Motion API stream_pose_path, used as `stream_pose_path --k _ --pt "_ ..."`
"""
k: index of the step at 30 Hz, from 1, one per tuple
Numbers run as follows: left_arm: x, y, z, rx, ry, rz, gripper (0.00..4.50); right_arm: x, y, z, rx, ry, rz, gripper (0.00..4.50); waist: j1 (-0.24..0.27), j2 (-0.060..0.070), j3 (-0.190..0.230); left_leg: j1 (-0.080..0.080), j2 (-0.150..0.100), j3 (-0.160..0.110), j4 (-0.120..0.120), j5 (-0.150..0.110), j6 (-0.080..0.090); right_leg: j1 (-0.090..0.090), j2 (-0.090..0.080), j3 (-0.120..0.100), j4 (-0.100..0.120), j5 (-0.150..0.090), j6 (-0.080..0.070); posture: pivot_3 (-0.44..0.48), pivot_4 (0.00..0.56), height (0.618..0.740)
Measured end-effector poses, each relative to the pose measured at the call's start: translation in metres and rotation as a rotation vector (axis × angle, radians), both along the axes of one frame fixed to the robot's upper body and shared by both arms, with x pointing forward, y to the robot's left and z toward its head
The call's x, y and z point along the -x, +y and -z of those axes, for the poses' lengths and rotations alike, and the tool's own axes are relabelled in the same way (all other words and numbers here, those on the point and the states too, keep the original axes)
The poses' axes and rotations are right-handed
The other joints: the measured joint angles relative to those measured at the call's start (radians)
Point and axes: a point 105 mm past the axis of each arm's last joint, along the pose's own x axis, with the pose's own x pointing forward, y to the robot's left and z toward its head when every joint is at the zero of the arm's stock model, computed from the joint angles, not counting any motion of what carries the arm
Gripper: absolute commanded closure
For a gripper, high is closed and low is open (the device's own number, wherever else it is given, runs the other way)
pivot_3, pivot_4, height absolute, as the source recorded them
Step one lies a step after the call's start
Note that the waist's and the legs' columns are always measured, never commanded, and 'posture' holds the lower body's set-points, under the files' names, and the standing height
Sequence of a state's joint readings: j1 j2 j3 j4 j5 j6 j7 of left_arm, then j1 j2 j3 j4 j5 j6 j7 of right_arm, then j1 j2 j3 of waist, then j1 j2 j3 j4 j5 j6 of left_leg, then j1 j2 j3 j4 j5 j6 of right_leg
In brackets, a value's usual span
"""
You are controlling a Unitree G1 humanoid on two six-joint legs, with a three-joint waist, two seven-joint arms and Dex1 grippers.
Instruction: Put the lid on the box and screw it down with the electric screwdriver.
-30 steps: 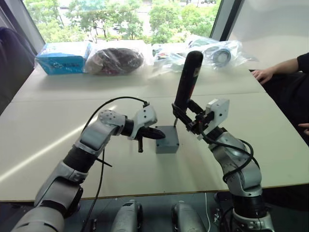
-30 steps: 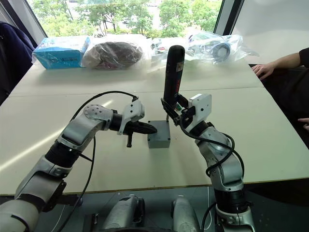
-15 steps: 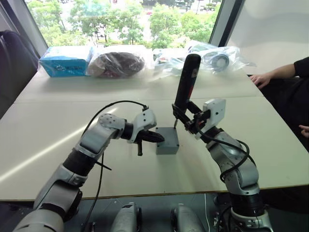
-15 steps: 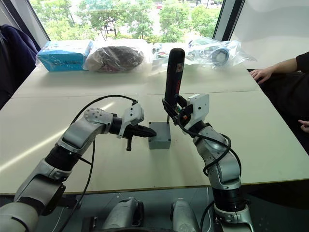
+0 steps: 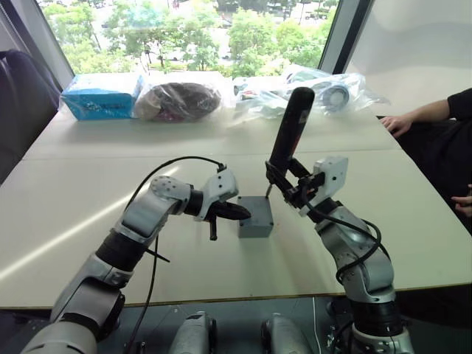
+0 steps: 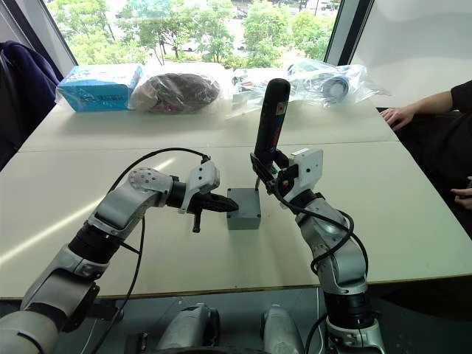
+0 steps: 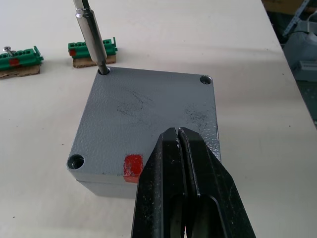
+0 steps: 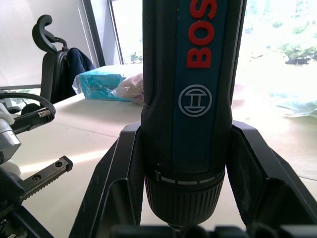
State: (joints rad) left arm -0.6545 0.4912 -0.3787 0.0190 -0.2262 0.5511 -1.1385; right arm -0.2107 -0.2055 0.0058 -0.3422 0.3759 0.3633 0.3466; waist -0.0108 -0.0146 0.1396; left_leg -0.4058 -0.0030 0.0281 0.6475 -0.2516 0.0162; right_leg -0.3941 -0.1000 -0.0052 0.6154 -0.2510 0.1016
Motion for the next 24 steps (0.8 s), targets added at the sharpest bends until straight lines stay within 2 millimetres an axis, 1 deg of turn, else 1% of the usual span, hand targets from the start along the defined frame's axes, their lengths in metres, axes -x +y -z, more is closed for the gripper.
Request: stream_pose_path --k 11,17,24 --pt "0.0008 -0.002 0.0001 0.007 -0.01 0.008 4.5 -0.0012 -0.0014 0.0011 0.003 0.005 0.026 2.75 -0.001 0.0 -0.003 0.0 -0.001 0.0 -0.002 -0.002 -0.003 0.0 -0.003 0.0 -0.003 0.0 0.0 0.0 0.15 0.74" --pt "0.0012 -0.0037 -0.0001 0.012 -0.011 0.012 4.5 0.0008 0.0031 0.0009 0.078 -0.048 0.039 2.75 0.0 0.0 -0.004 -0.001 -0.001 0.0 -0.003 -0.002 -0.003 0.0 -0.003 0.0 -0.004 0.0 0.0 0.0 0.15 0.74" --pt "0.0011 -0.0035 0.0005 0.009 -0.01 0.012 4.5 0.0016 0.0014 0.0024 0.008 -0.026 0.048 2.75 -0.001 0.0 -0.003 -0.001 -0.001 0.0 -0.003 -0.002 -0.004 -0.001 -0.004 0.0 -0.005 0.0 0.0 0.0 0.15 0.74"
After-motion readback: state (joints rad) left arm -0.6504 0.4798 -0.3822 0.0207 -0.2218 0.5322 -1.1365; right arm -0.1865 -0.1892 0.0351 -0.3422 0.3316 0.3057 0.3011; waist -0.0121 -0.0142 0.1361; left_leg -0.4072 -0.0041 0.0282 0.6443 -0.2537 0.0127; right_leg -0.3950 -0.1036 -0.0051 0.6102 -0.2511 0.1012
